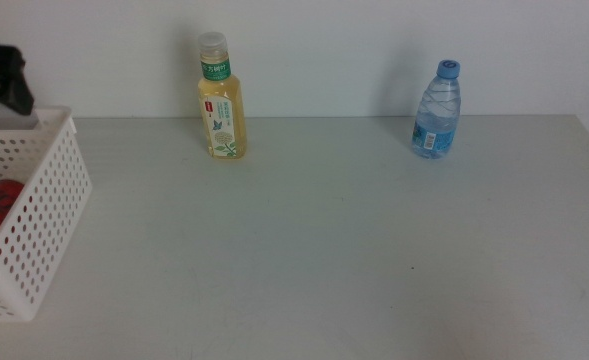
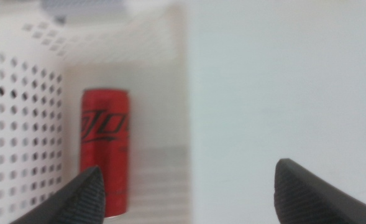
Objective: Use arms to grab the bottles and put them into the dustbin to the left of the table.
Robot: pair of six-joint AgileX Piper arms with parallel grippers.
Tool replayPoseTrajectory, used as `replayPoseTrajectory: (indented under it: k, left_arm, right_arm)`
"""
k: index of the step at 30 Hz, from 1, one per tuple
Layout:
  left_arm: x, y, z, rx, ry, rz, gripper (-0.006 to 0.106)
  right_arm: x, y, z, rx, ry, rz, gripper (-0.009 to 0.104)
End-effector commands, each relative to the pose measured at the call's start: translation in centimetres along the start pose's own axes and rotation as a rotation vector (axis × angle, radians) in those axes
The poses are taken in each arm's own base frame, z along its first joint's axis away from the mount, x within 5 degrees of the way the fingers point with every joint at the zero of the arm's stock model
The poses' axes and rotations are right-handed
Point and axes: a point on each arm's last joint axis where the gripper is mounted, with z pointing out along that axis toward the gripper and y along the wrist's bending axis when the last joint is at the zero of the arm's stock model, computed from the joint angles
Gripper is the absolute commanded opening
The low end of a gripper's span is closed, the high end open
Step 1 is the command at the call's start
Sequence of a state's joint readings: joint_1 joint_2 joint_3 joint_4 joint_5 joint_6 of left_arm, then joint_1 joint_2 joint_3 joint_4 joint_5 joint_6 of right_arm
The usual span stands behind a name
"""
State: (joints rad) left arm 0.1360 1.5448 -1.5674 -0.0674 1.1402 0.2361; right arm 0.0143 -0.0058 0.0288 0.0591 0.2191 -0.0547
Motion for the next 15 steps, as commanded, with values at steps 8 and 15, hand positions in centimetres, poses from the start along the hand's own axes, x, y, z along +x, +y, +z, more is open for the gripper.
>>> replayPoseTrajectory:
  k: [8,15]
  left_arm:
    - [4.1,-6.6,-7.0,0.024,-0.514,0.048,0.094]
    - [9.3,-8.4,-6.2,0.083,-0.784,0.102,0.094]
  right_arm:
    - [-1.0,-0.1,0.0,0.012,-0.079,-0.024,0.059]
    - [-1.0,-0.1,0.0,0.012,-0.079,-0.024,0.059]
